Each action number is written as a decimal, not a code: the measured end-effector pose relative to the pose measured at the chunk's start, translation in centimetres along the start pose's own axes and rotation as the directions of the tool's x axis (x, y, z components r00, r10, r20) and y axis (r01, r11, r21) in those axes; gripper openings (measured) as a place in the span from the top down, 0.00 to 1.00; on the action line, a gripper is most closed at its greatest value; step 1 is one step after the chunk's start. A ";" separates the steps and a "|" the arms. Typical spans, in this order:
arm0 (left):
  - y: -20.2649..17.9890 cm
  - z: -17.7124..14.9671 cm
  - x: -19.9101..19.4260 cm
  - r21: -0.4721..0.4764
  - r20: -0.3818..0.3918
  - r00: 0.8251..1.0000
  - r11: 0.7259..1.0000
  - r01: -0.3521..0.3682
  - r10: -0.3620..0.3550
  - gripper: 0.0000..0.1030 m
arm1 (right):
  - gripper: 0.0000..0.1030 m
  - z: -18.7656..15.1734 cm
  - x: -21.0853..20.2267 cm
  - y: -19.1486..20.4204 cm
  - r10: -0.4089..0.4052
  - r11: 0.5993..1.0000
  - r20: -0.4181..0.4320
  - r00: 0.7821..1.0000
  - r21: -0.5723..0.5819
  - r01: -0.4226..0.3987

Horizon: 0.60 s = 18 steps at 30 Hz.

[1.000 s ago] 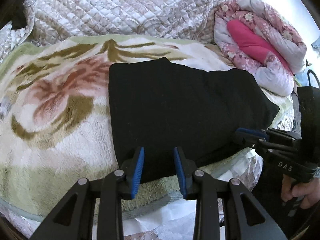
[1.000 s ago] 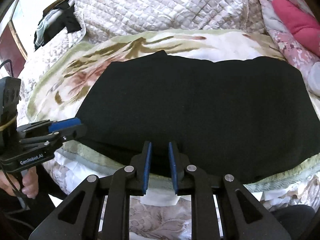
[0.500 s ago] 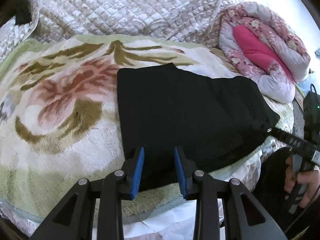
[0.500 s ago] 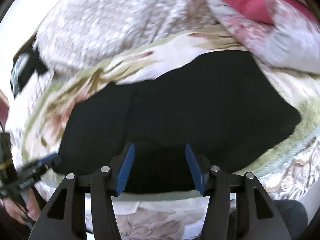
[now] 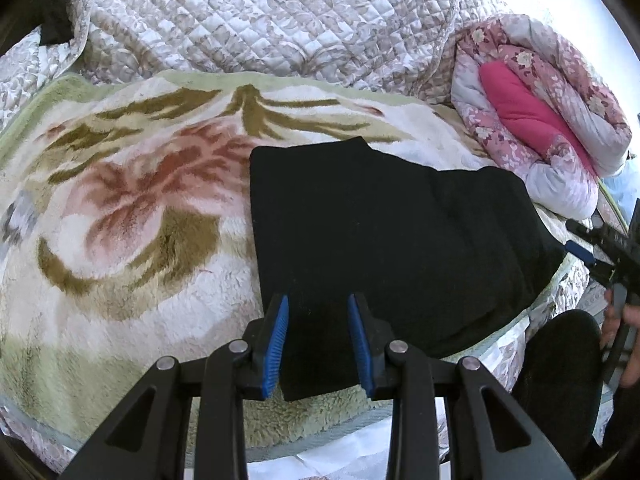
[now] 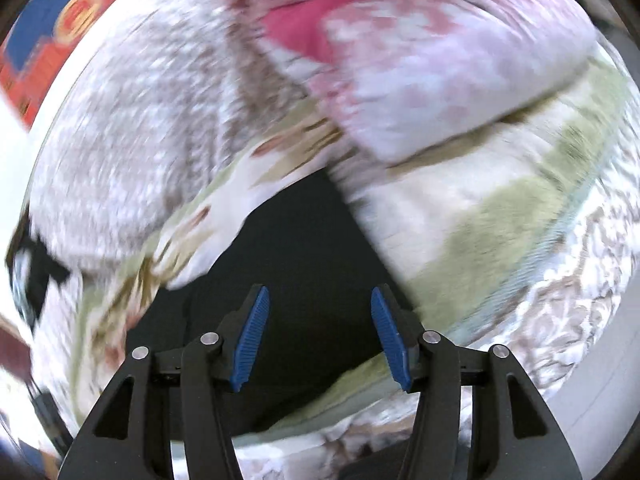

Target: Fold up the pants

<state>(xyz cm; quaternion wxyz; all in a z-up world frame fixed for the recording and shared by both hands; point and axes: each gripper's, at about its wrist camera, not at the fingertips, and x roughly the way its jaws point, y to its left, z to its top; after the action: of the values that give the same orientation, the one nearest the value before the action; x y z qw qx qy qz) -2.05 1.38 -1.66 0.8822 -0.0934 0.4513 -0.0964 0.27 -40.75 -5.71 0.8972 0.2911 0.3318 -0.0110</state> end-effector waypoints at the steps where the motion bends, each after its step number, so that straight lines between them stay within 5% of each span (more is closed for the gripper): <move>1: -0.1 0.0 0.0 0.002 -0.001 1.000 1.000 -0.001 0.001 0.67 | 0.45 0.4 0.1 -0.5 -0.006 1.000 -0.012 1.000 0.020 0.006; 10: -1.0 0.2 0.3 0.026 -0.014 1.000 1.000 0.004 -0.004 0.67 | 0.45 0.0 1.9 -3.6 0.005 0.968 -0.135 0.991 0.248 0.029; 13: -1.0 0.1 0.5 0.026 -0.020 1.000 1.000 0.006 -0.006 0.67 | 0.45 -1.1 2.5 -4.6 0.076 0.926 -0.212 0.974 0.377 0.010; 18: -1.3 0.2 0.6 0.029 -0.025 1.000 0.999 0.014 -0.014 0.67 | 0.43 -1.5 2.6 -4.3 0.164 0.901 -0.183 0.969 0.428 -0.072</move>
<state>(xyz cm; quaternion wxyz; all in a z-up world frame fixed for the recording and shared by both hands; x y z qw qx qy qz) -1.66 0.01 -1.75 0.8772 -0.0824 0.4599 -0.1104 0.48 -43.07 -10.39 0.7718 0.4957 0.3983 0.0044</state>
